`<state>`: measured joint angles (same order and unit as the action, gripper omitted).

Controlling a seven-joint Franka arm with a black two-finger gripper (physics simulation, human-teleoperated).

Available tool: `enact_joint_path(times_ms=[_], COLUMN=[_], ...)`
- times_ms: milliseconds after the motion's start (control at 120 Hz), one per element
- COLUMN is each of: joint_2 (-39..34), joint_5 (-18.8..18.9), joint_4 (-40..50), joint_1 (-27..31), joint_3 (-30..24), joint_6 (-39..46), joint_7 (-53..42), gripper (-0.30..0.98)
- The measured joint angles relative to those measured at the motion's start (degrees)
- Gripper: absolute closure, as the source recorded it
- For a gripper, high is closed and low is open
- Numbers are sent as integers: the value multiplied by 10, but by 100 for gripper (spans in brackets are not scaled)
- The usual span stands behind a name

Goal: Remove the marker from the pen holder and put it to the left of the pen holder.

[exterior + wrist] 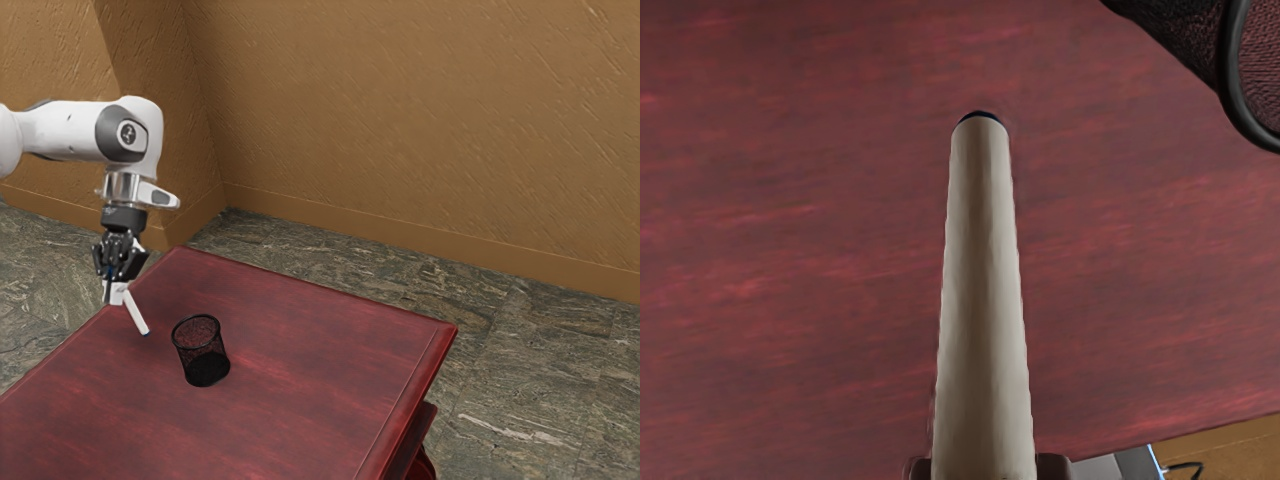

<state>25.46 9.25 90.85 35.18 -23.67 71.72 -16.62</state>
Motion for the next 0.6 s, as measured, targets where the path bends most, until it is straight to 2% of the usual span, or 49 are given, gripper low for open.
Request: enact_joint_path(times_ms=[92, 258, 358, 475, 600], joint_2=[3, 4, 4, -2, -39], joint_5=[0, -4, -5, -5, -5], joint_4=[2, 8, 9, 9, 9], joint_1=[1, 1, 2, 2, 1], joint_3=[0, 0, 0, -3, -39], joint_6=[0, -1, -2, -1, 21], joint_7=[1, 5, 7, 9, 10], gripper=[74, 39, 24, 14, 8])
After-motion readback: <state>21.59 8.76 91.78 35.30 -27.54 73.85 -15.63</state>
